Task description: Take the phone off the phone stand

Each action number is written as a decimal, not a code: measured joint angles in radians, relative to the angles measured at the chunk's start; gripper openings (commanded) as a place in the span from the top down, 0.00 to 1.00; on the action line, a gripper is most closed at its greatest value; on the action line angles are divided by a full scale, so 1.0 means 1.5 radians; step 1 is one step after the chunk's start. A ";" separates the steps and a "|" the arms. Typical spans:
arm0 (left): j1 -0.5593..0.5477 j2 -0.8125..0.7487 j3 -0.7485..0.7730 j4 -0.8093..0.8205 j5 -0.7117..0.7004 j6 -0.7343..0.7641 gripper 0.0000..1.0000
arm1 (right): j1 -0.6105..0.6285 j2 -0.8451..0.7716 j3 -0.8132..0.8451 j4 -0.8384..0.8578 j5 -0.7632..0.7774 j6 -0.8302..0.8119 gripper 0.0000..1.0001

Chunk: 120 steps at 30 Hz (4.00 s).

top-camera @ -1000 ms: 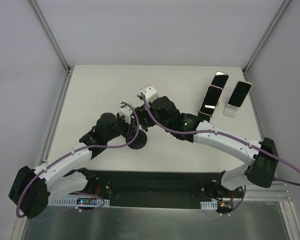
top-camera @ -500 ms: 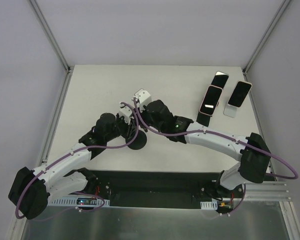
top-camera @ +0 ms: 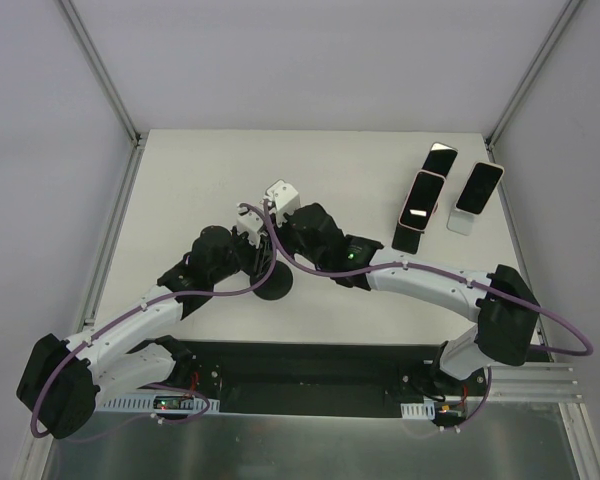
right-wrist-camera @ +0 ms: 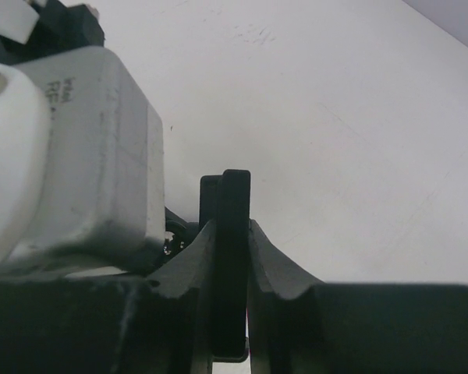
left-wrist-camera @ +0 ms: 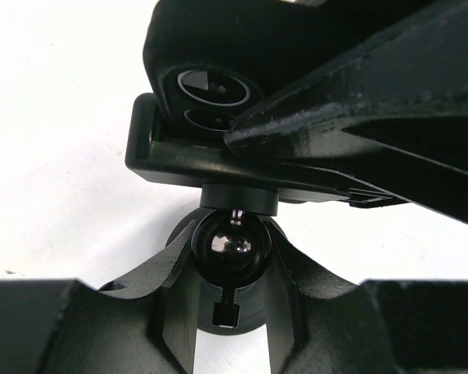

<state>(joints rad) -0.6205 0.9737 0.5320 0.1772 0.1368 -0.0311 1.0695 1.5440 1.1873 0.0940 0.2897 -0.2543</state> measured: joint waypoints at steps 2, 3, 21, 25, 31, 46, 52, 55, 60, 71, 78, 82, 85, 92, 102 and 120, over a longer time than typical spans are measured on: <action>0.000 0.000 0.000 0.001 -0.005 -0.005 1.00 | 0.001 0.000 -0.003 0.005 0.008 0.001 0.90; 0.000 0.000 0.000 0.001 -0.006 -0.006 1.00 | 0.001 0.000 -0.003 0.008 0.011 0.003 0.92; 0.000 -0.037 -0.019 0.005 -0.002 0.019 0.34 | -0.001 -0.015 -0.025 0.018 -0.005 -0.013 0.99; 0.000 -0.053 -0.031 0.028 0.014 0.032 0.30 | -0.001 -0.018 -0.026 0.012 -0.008 -0.018 0.99; 0.000 -0.038 -0.038 0.060 0.043 0.036 0.35 | -0.001 -0.019 -0.026 0.009 -0.012 -0.019 0.99; 0.017 0.036 -0.046 0.137 0.068 0.047 1.00 | -0.003 -0.024 -0.037 0.021 -0.016 -0.018 0.97; 0.018 0.036 -0.047 0.140 0.078 0.047 1.00 | -0.002 -0.024 -0.038 0.024 -0.009 -0.017 0.79; 0.018 0.036 -0.047 0.141 0.081 0.047 1.00 | -0.002 -0.024 -0.038 0.025 -0.008 -0.017 0.69; 0.018 0.035 -0.049 0.142 0.083 0.046 1.00 | -0.004 -0.024 -0.041 0.034 0.004 -0.019 0.69; 0.018 0.035 -0.049 0.143 0.083 0.043 1.00 | -0.004 -0.018 -0.041 0.045 -0.011 -0.028 0.97; 0.017 0.035 -0.049 0.143 0.058 0.030 1.00 | -0.006 -0.019 -0.042 0.044 -0.023 -0.030 0.99; 0.014 0.035 -0.049 0.141 0.044 0.018 1.00 | -0.006 -0.033 -0.058 0.046 -0.026 -0.029 0.99; 0.010 0.035 -0.050 0.140 0.043 0.008 1.00 | 0.002 -0.051 -0.079 0.050 -0.011 -0.026 0.99; 0.007 0.034 -0.055 0.141 0.059 -0.008 1.00 | 0.019 -0.088 -0.132 0.082 0.033 0.002 0.99; 0.007 0.022 -0.071 0.169 0.080 -0.015 1.00 | 0.037 -0.089 -0.111 0.038 0.119 0.087 0.99; 0.003 0.005 -0.085 0.181 0.062 -0.039 1.00 | 0.042 -0.049 -0.052 -0.017 0.218 0.197 0.99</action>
<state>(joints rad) -0.6163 0.9810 0.4042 0.4484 0.2298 -0.0902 1.1332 1.4708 1.1088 0.0692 0.6167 0.0418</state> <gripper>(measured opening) 0.312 0.153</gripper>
